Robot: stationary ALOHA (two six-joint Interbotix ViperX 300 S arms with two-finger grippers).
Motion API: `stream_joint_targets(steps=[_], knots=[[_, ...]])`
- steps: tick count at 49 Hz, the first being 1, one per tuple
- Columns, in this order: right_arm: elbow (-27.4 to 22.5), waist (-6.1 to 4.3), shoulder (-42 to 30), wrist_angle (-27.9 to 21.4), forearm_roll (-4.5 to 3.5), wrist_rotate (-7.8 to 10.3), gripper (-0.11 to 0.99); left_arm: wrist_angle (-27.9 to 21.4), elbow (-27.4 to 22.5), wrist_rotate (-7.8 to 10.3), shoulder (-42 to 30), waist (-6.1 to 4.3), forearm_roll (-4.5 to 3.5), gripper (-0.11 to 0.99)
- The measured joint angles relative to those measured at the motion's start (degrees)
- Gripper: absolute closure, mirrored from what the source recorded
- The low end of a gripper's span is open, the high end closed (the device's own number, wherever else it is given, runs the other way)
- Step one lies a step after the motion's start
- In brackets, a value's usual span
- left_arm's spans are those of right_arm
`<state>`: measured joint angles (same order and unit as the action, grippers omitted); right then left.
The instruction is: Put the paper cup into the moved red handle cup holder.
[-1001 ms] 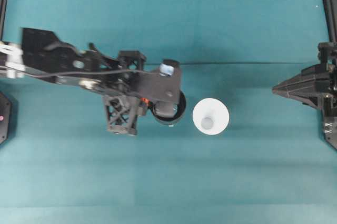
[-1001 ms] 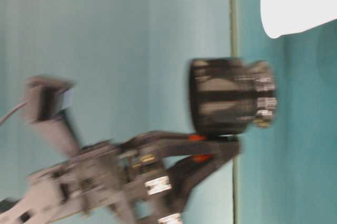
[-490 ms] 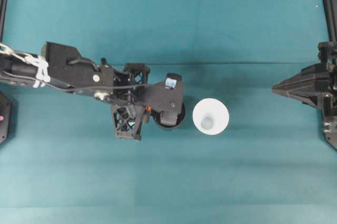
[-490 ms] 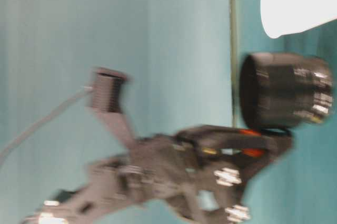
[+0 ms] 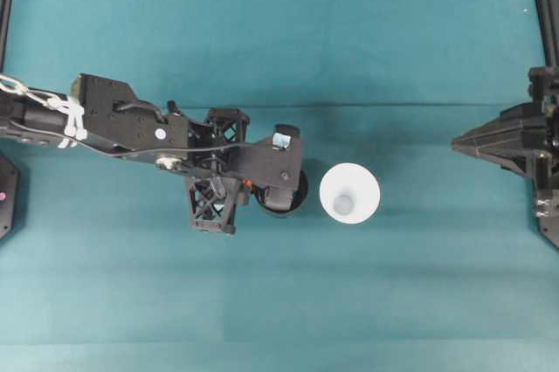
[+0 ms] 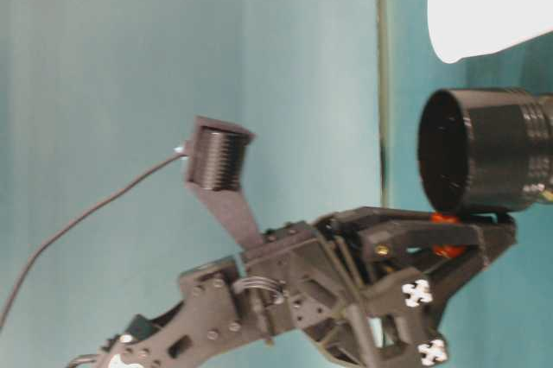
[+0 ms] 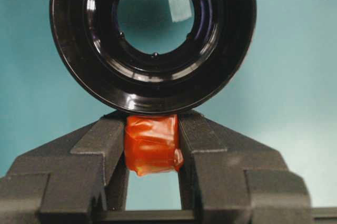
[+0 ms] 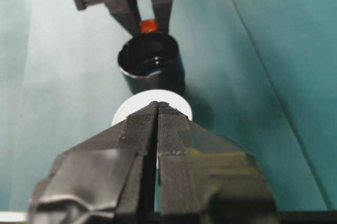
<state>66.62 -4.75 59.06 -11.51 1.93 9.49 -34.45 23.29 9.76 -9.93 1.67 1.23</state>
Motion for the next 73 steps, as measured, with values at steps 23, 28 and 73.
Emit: stream_joint_targets(steps=[23,28,73], knots=[[0.0,-0.09,0.0,0.1,0.00,0.00,0.98,1.0,0.1,-0.09,-1.3,-1.14,0.00,0.61],[0.0,-0.09,0.1,0.0,0.00,0.00,0.98,1.0,0.1,0.00,-1.3,-0.79,0.00,0.61],[0.3,-0.09,0.2,0.0,0.00,0.00,0.98,-1.3,-1.9,-0.35,-2.8,-0.53,0.00,0.61]])
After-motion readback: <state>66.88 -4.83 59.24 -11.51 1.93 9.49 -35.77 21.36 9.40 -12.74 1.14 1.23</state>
